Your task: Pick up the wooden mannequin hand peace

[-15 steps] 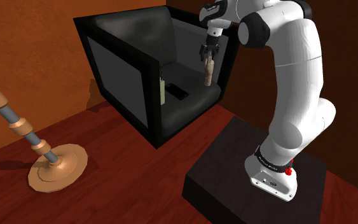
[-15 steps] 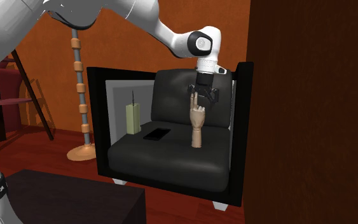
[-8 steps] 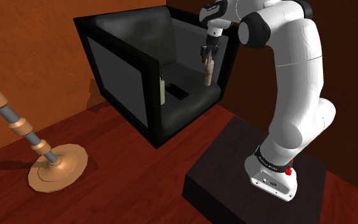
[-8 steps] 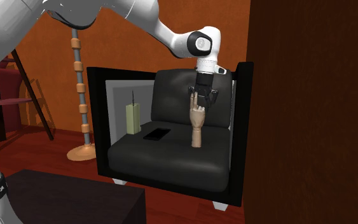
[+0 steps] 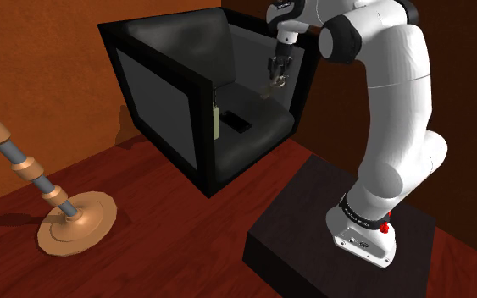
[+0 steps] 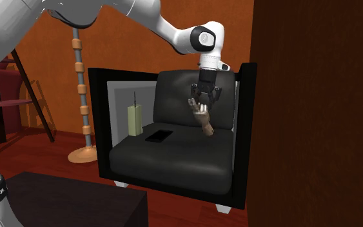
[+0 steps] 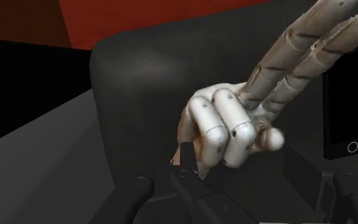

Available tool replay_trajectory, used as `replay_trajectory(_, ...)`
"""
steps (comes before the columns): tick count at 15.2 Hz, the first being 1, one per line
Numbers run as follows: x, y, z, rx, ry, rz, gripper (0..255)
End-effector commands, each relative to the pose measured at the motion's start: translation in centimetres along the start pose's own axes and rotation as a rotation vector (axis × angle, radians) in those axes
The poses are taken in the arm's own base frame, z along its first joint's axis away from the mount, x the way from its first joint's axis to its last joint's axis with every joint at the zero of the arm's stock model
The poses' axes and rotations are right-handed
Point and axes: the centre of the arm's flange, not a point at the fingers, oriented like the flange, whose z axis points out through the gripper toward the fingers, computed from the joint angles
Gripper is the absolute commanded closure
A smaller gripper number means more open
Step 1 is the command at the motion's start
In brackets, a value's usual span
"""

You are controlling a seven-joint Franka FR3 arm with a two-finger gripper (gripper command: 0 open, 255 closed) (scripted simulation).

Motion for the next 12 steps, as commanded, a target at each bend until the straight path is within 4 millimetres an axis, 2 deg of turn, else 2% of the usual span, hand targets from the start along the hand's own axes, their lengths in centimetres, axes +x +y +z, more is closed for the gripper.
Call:
replay_trajectory(1,0.0,-0.1,-1.1,0.0,0.0,0.0,255)
replay_trajectory(10,-0.1,-0.7,-5.8,0.0,0.0,0.0,255)
replay_trajectory(12,-0.1,-0.7,-5.8,0.0,0.0,0.0,255)
